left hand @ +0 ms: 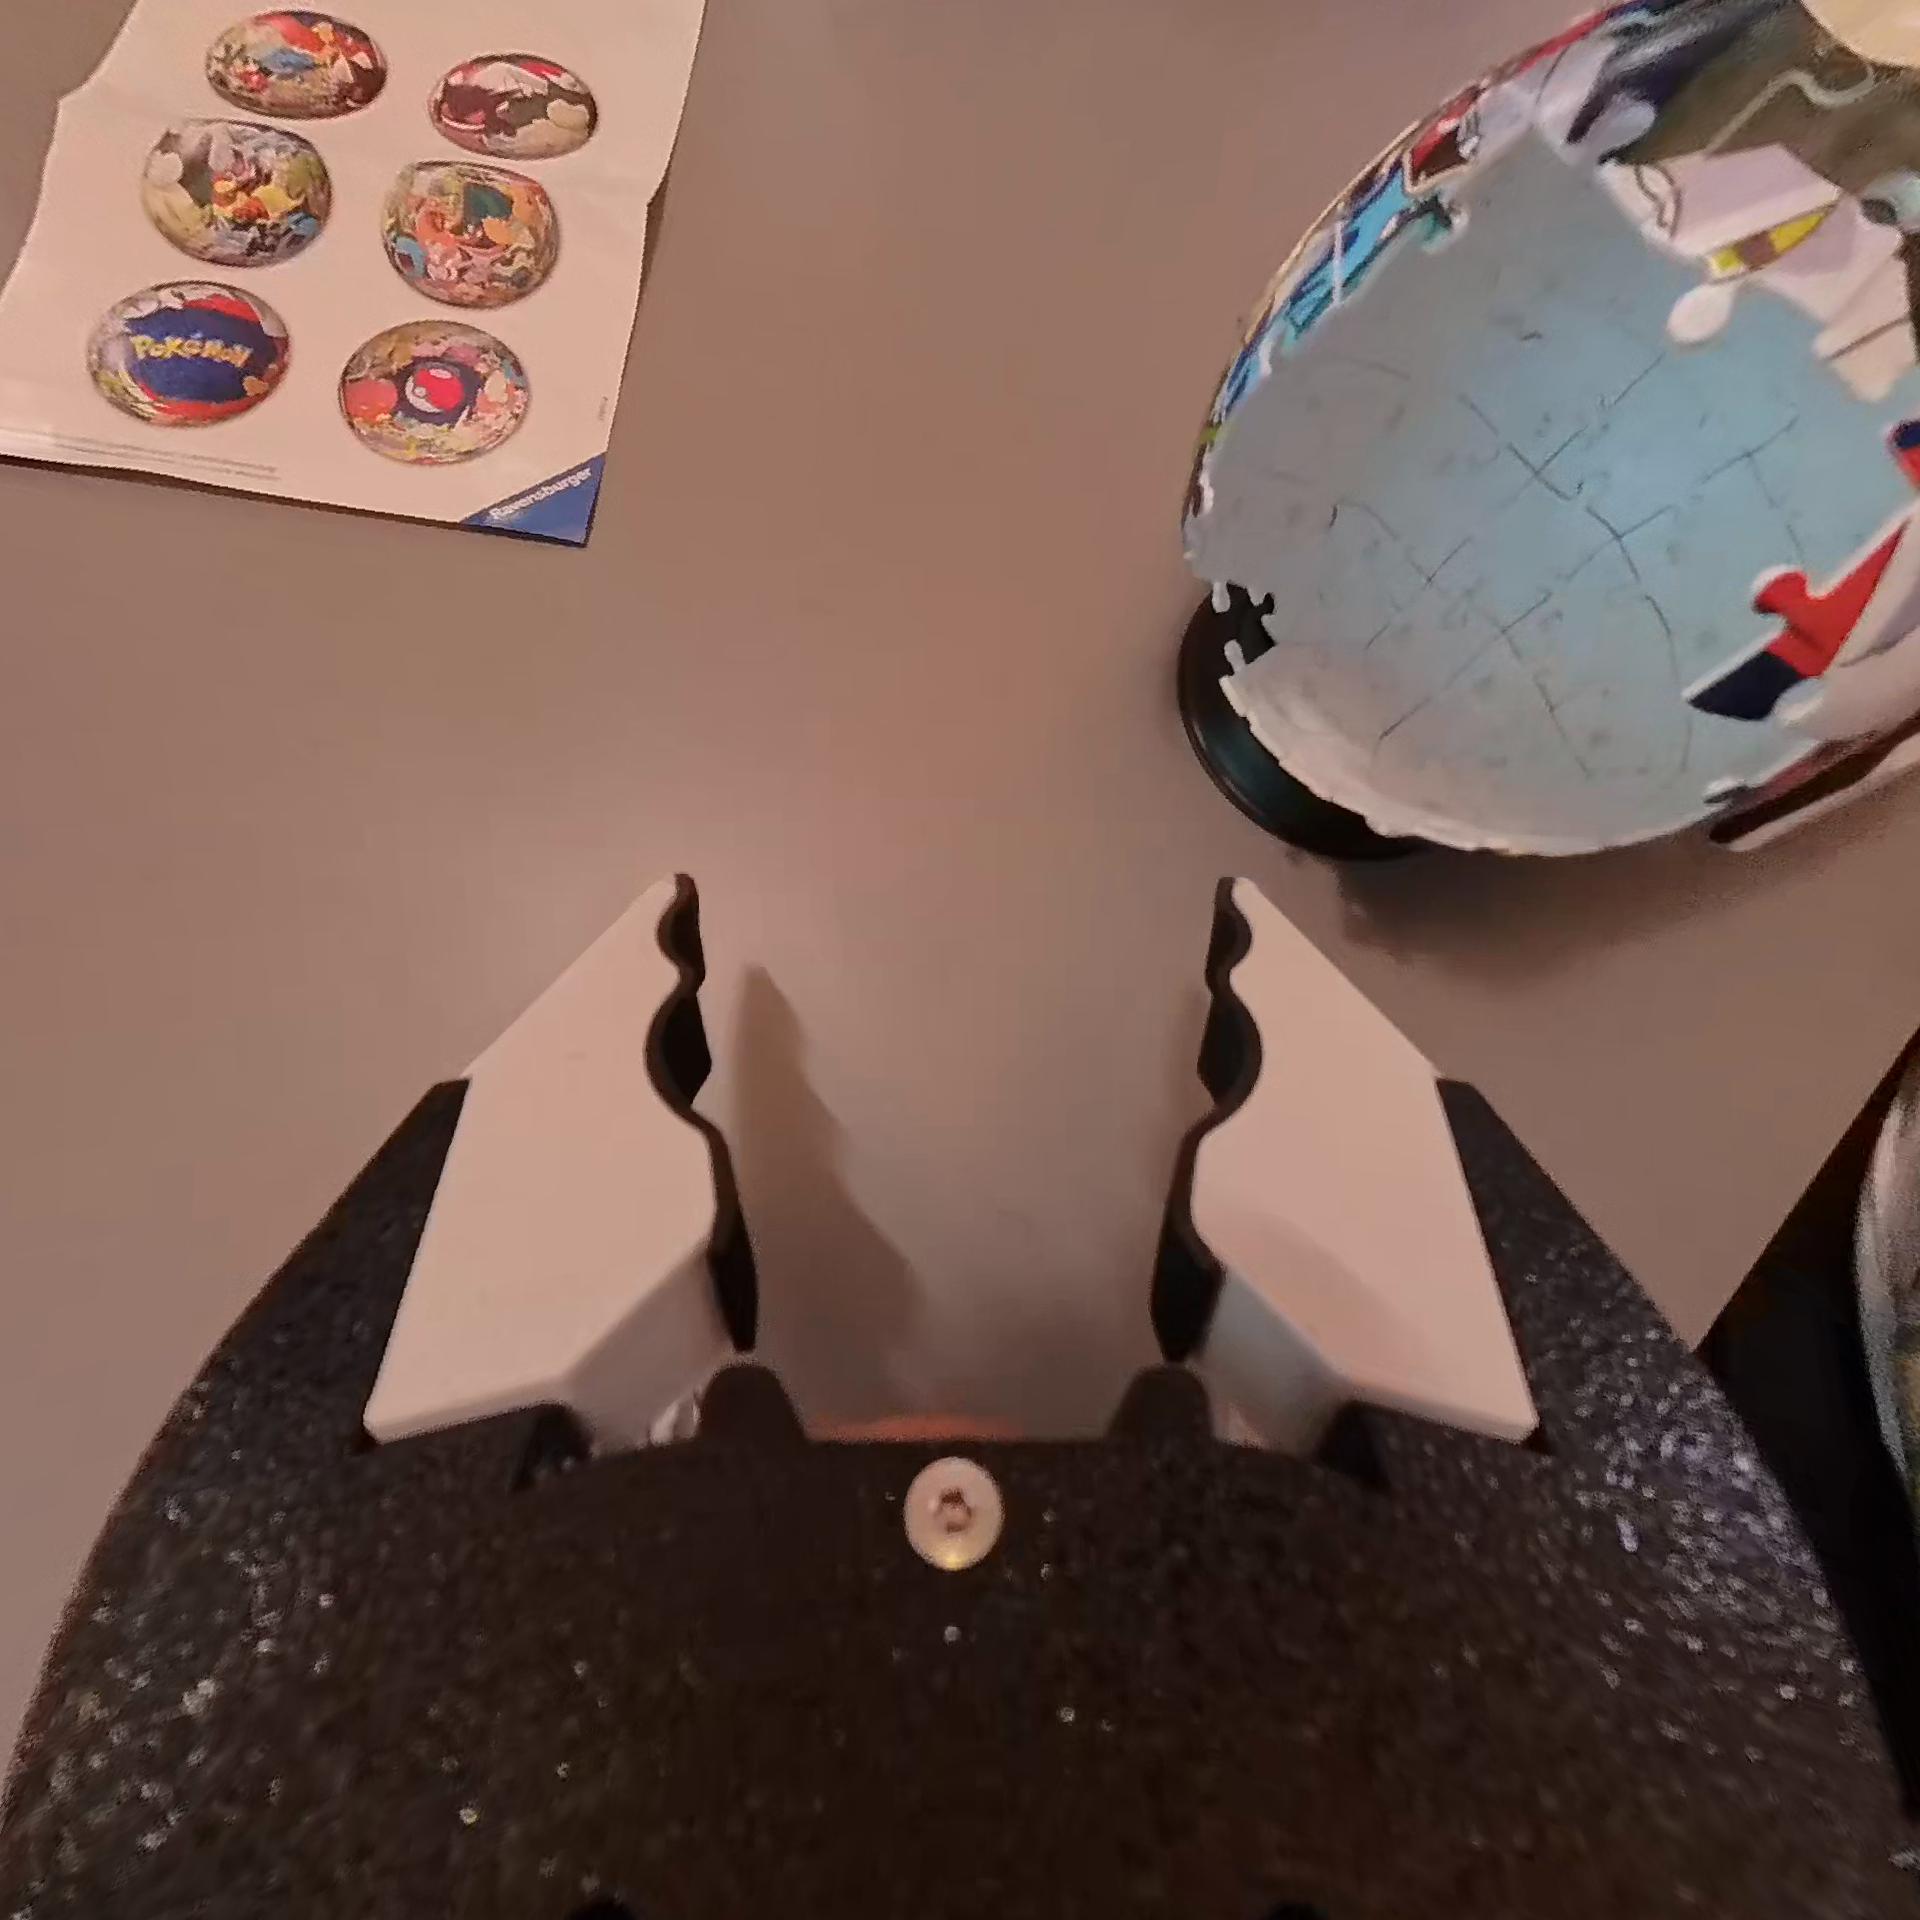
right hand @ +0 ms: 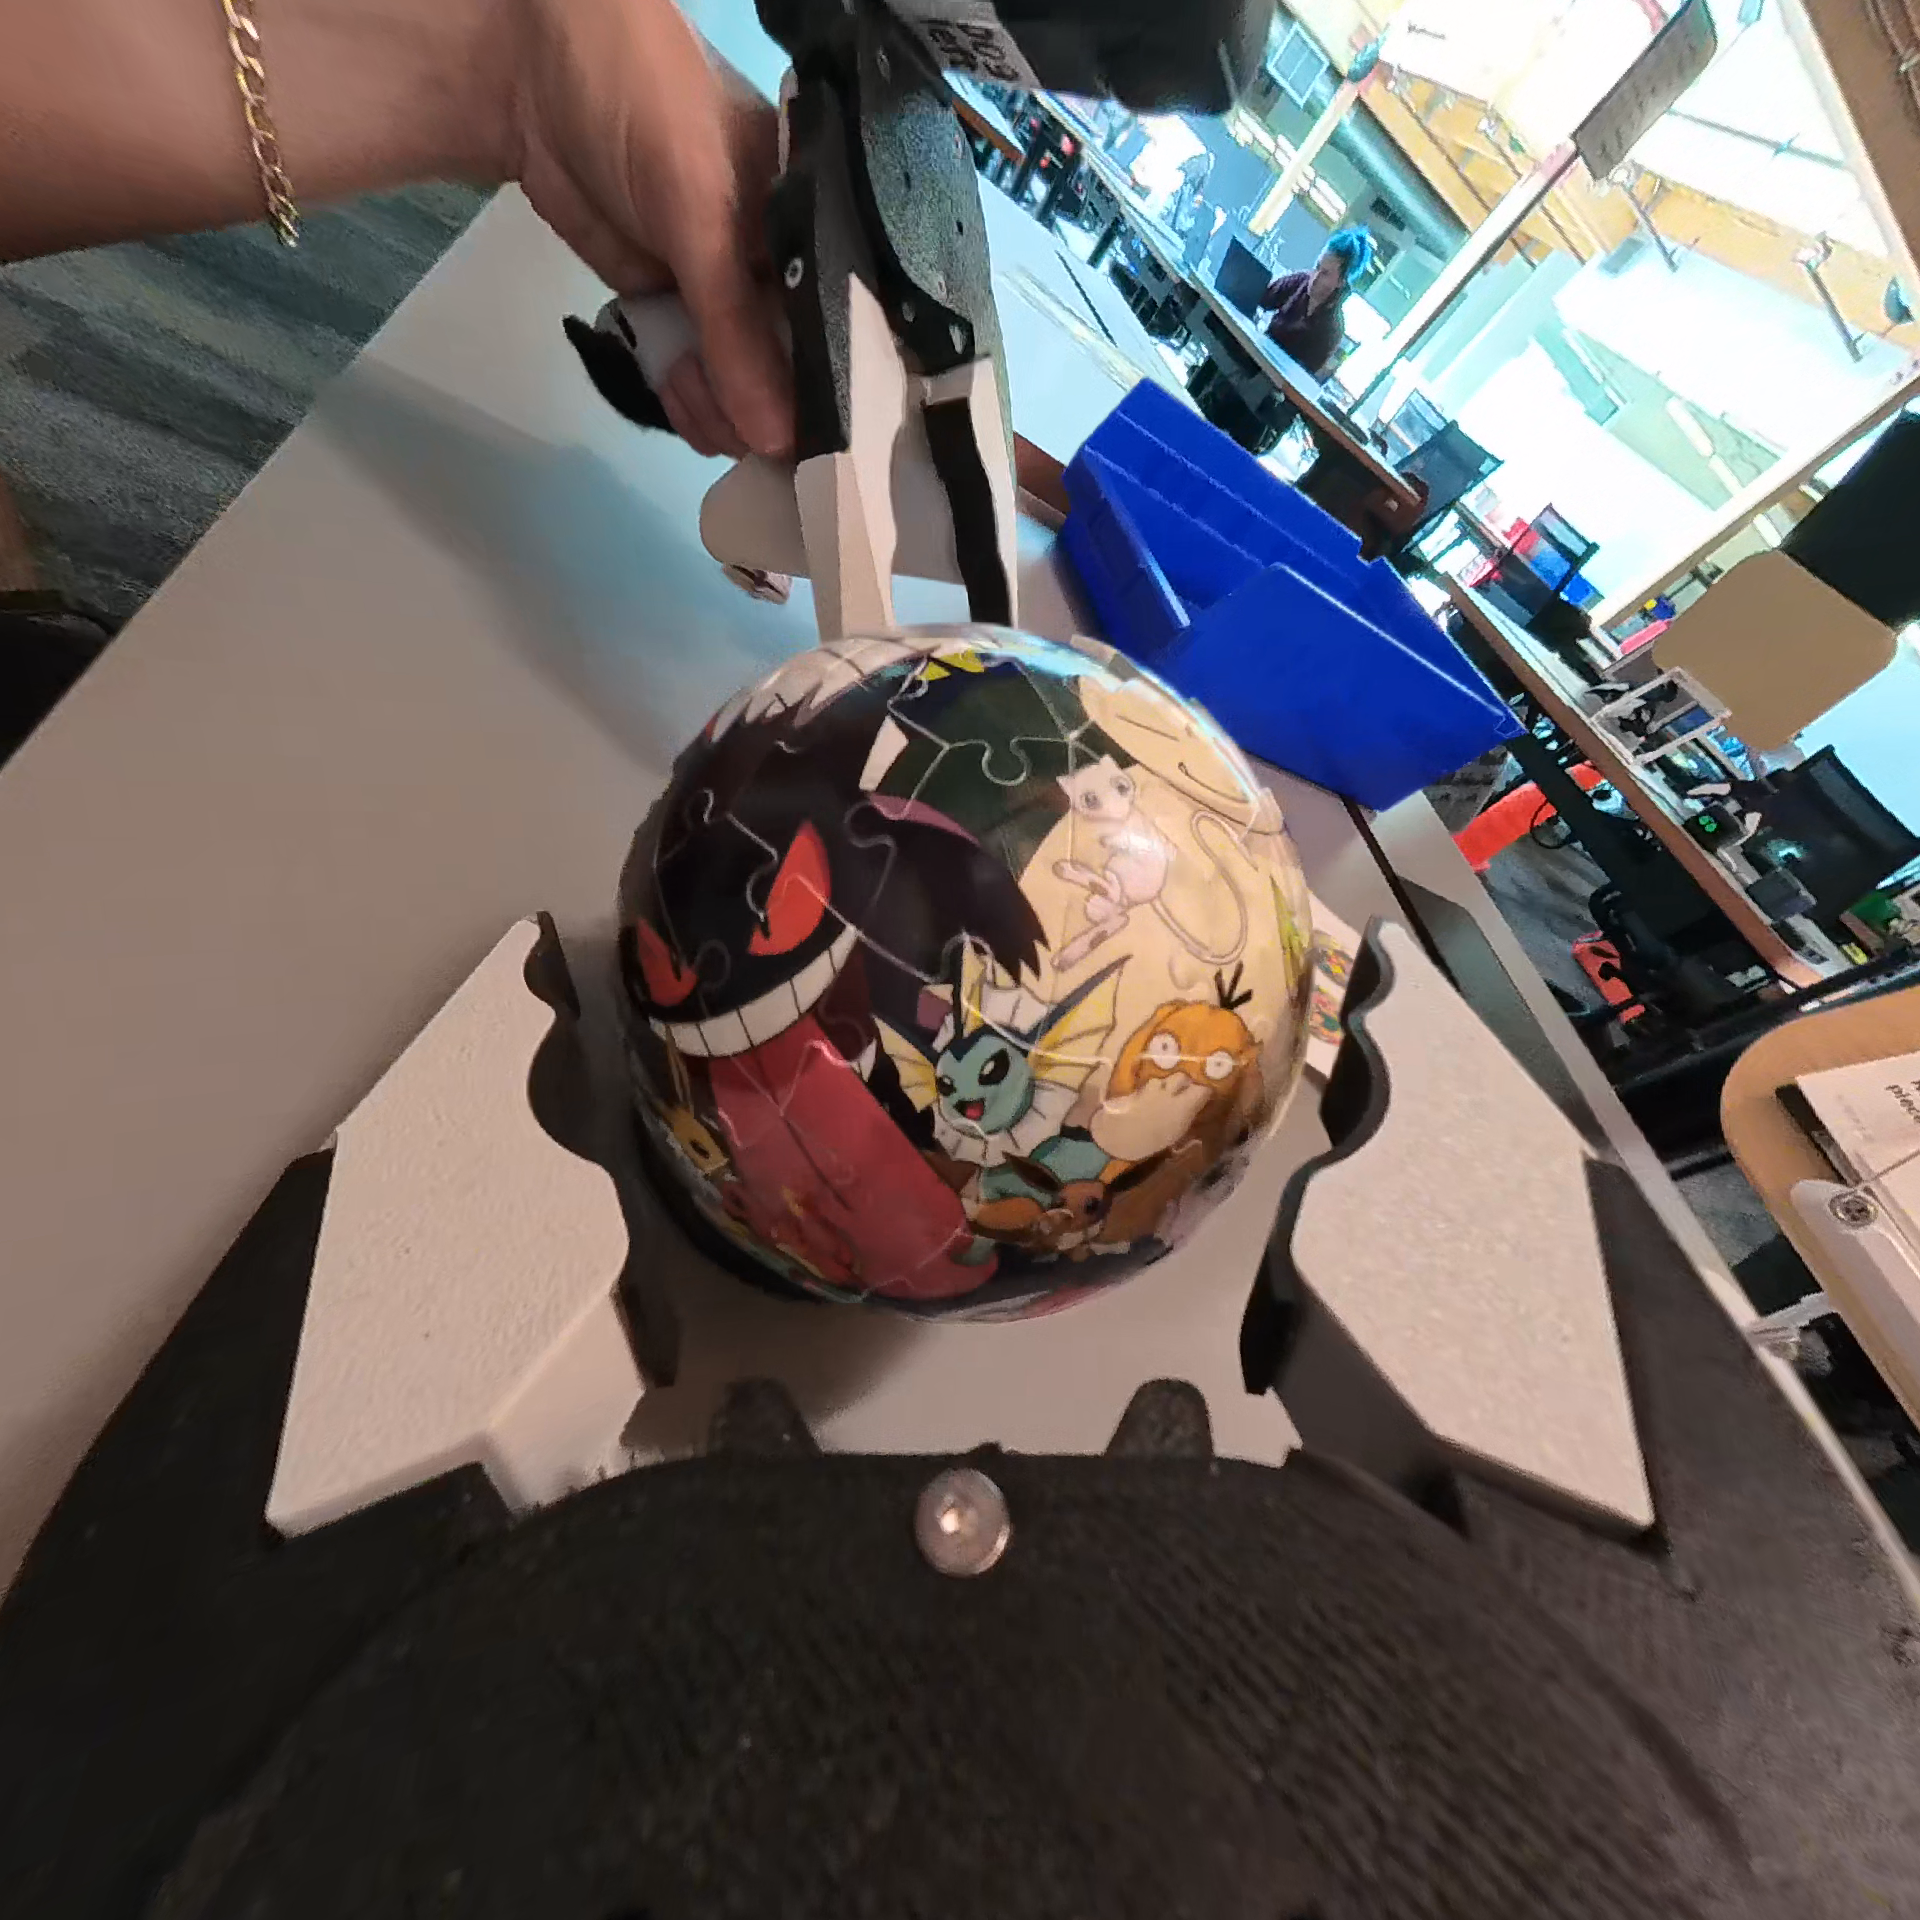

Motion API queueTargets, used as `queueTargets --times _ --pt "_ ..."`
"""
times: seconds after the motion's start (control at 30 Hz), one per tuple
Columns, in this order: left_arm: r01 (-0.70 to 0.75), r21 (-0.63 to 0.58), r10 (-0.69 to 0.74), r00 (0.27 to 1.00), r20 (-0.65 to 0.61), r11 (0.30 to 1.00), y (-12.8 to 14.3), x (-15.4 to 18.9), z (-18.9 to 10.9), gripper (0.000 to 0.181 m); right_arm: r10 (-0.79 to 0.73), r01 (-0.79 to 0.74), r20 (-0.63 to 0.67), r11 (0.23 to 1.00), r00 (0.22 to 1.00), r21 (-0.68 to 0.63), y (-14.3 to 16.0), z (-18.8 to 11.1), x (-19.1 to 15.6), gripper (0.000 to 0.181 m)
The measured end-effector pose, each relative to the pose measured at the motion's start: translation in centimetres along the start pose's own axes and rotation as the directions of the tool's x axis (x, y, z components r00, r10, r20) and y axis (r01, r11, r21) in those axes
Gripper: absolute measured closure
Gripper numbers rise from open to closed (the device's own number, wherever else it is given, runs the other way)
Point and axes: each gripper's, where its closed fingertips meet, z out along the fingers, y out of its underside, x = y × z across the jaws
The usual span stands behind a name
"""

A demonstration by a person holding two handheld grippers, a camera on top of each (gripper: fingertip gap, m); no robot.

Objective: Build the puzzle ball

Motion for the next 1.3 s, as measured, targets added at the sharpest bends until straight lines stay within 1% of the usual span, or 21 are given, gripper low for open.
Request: queueTargets --times 0.1,0.2,0.3,0.37,0.43,0.5,0.57,0.6,0.67,0.73,0.8,0.9,1.03,1.17,1.3 --pt "-0.015 0.008 0.015 1.0 0.023 1.0 0.0 -0.3 -0.7 0.086 -0.026 0.026 0.003 0.999 1.0 -0.026 -0.1 0.3 -0.2 0.041" --pt "0.012 0.02 -0.013 0.998 0.06 1.0 0.0 -1.1 -1.5 0.085 -0.056 0.055 -0.008 0.997 0.998 -0.062 0.2 0.4 -0.1 0.042" --pt "0.035 0.003 -0.035 0.996 0.077 0.999 0.6 -1.6 -1.9 0.081 -0.044 0.043 -0.01 0.997 0.999 -0.071 0.2 0.2 0.1 0.044" --pt "0.018 -0.029 -0.017 0.999 0.031 0.999 1.3 -0.9 -1.8 0.082 -0.026 0.024 -0.021 0.998 0.999 -0.063 -0.2 0.1 0.2 0.044" --pt "-0.05 -0.041 0.046 0.995 -0.092 0.998 1.8 1.2 -1.1 0.083 -0.008 0.005 -0.028 0.996 1.0 -0.084 0.3 0.0 0.3 0.039" --pt "-0.112 -0.063 0.096 0.972 -0.213 0.992 2.6 3.6 -0.2 0.083 0.04 -0.041 -0.013 0.991 0.999 -0.128 1.8 -0.1 0.1 0.031" --pt "-0.155 -0.111 0.115 0.946 -0.303 0.982 3.4 5.6 0.8 0.083 0.089 -0.088 0.001 0.992 0.996 -0.089 1.8 0.1 -0.2 0.033" --pt "-0.169 -0.127 0.12 0.938 -0.325 0.977 3.6 6.3 1.4 0.082 0.096 -0.095 0.007 0.993 0.995 -0.074 1.7 0.3 -0.3 0.034" --pt "-0.172 -0.107 0.125 0.928 -0.35 0.979 2.7 7.5 2.2 0.084 0.092 -0.09 0.017 0.993 0.996 -0.078 2.0 0.7 -0.3 0.034" --pt "-0.15 -0.12 0.095 0.921 -0.377 0.981 2.3 8.3 2.6 0.086 0.096 -0.092 0.031 0.991 0.995 -0.099 2.5 1.0 -0.2 0.035" --pt "-0.143 -0.123 0.089 0.927 -0.365 0.982 1.9 8.4 3.2 0.087 0.105 -0.101 0.046 0.992 0.993 -0.081 2.5 1.0 -0.1 0.037" --pt "-0.169 -0.104 0.117 0.916 -0.383 0.98 1.4 9.3 3.7 0.086 0.133 -0.13 0.059 0.99 0.989 -0.059 2.4 1.1 0.0 0.037" --pt "-0.225 -0.052 0.181 0.881 -0.437 0.973 0.7 11.3 4.1 0.086 0.196 -0.188 0.082 0.978 0.977 -0.093 2.5 0.8 -0.2 0.037" --pt "-0.293 -0.079 0.23 0.866 -0.444 0.953 1.4 12.0 4.5 0.085 0.233 -0.217 0.104 0.965 0.967 -0.144 2.7 0.1 -0.8 0.038" --pt "-0.339 -0.089 0.265 0.852 -0.451 0.937 1.5 12.9 4.8 0.086 0.232 -0.207 0.101 0.955 0.967 -0.21 2.8 -0.8 -1.2 0.038"
